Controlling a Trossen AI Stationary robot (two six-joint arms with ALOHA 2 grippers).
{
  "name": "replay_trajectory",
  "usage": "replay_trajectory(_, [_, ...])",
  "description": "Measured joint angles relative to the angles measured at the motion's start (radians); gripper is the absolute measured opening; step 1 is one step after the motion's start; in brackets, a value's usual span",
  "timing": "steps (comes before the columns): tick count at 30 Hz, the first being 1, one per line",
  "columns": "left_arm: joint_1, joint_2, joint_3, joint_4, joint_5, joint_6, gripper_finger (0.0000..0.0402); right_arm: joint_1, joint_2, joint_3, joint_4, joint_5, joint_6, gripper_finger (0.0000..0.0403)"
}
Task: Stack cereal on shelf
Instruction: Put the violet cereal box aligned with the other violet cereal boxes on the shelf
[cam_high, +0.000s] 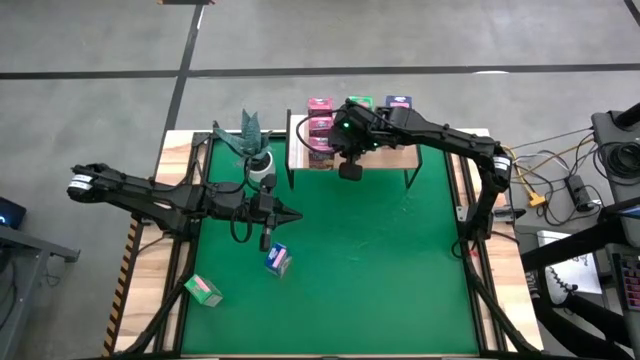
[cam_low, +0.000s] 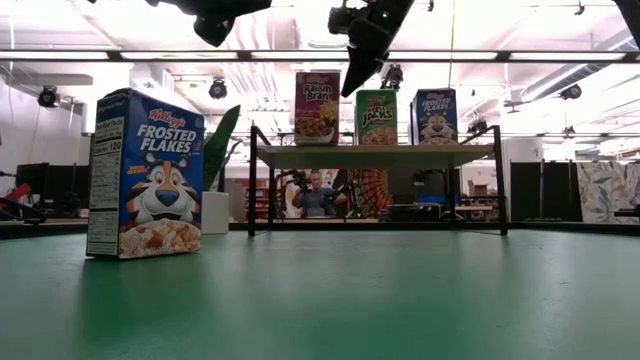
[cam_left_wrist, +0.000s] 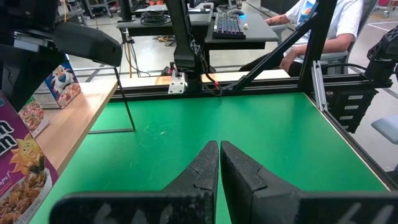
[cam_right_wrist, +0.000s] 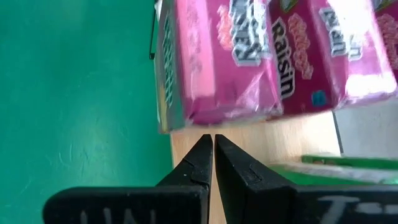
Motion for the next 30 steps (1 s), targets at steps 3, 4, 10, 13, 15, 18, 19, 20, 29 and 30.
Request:
replay_trajectory(3, [0.0, 0.0, 0.0, 0.0, 0.0, 0.0, 0.0, 0.005, -0.013, 0.0, -0.021, 0.005, 0.003, 0.0009])
replay_trajectory(4, [0.0, 0.0, 0.0, 0.0, 0.0, 0.0, 0.0, 0.007, -0.02, 0.0, -0.028, 0.006, 0.008, 0.0009])
replay_trajectory(10, [0.0, 0.0, 0.0, 0.0, 0.0, 0.0, 0.0, 0.046, -0.082, -0.011, -0.051, 0.006, 0.021, 0.0009])
replay_trajectory(13, [0.0, 0.0, 0.0, 0.0, 0.0, 0.0, 0.0, 0.079, -0.131, -0.066, -0.003, 0.006, 0.024, 0.0009])
replay_trajectory(15, [0.0, 0.0, 0.0, 0.0, -0.001, 0.0, 0.0, 0.104, -0.164, -0.124, 0.054, 0.006, 0.034, 0.0009])
replay_trajectory(18, [0.0, 0.0, 0.0, 0.0, -0.001, 0.0, 0.0, 0.141, -0.207, -0.234, 0.168, 0.006, 0.036, 0.0009])
replay_trajectory(19, [0.0, 0.0, 0.0, 0.001, -0.001, 0.0, 0.0, 0.155, -0.22, -0.272, 0.217, 0.007, 0.036, 0.0009])
replay_trajectory(20, [0.0, 0.0, 0.0, 0.001, -0.001, 0.0, 0.0, 0.167, -0.231, -0.311, 0.264, 0.007, 0.036, 0.0009])
replay_trajectory(29, [0.0, 0.0, 0.0, 0.001, -0.001, 0.0, 0.0, 0.253, -0.218, -0.58, 0.667, 0.14, -0.037, 0.0009])
replay_trajectory(30, [0.0, 0.0, 0.0, 0.001, -0.001, 0.0, 0.0, 0.258, -0.206, -0.6, 0.712, 0.153, -0.044, 0.0009])
